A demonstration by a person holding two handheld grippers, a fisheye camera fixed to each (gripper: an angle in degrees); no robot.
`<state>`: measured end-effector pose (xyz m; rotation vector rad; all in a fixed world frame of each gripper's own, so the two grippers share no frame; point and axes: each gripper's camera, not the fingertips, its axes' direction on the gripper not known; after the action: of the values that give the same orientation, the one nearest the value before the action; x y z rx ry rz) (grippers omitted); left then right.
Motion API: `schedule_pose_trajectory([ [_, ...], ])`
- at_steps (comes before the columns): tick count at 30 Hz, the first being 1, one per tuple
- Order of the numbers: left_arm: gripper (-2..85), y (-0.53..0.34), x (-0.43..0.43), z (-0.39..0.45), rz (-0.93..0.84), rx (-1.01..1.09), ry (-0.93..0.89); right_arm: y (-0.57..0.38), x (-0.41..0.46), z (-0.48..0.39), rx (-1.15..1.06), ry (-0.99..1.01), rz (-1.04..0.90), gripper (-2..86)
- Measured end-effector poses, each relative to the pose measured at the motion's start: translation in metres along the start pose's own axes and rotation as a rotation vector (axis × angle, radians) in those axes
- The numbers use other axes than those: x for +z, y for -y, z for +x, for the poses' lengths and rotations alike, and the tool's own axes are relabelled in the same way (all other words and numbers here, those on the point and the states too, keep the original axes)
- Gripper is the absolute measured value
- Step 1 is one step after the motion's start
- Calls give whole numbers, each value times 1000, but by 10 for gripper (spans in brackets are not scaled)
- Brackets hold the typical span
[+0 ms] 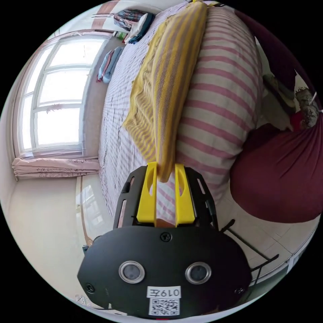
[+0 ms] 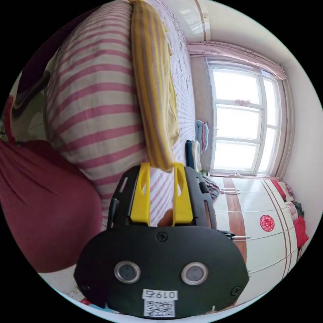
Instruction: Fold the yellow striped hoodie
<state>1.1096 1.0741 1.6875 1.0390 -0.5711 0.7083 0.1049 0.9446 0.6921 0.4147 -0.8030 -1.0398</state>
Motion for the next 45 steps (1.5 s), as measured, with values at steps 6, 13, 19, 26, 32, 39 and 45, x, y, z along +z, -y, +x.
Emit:
schedule_pose_trajectory([
  [6,19,-78,-23,-59,75,-315,-157,-56,-19,68,318,59,24,22],
  [13,23,-60,-72,-132,518,-795,-379,-4,-23,187,868,521,357,12],
  [19,25,12,-34,-138,388,-898,-637,87,33,210,874,840,286,37],
  [26,10,-16,17,-145,251,-1012,-801,110,105,217,906,1094,112,28],
  [32,7,-17,31,-143,180,-954,-791,134,127,215,852,1082,59,32],
  [39,6,-48,53,-150,215,-1053,-955,163,144,237,806,1120,50,49],
  [45,8,-58,50,-150,254,-1071,-951,224,130,296,755,1032,208,78],
])
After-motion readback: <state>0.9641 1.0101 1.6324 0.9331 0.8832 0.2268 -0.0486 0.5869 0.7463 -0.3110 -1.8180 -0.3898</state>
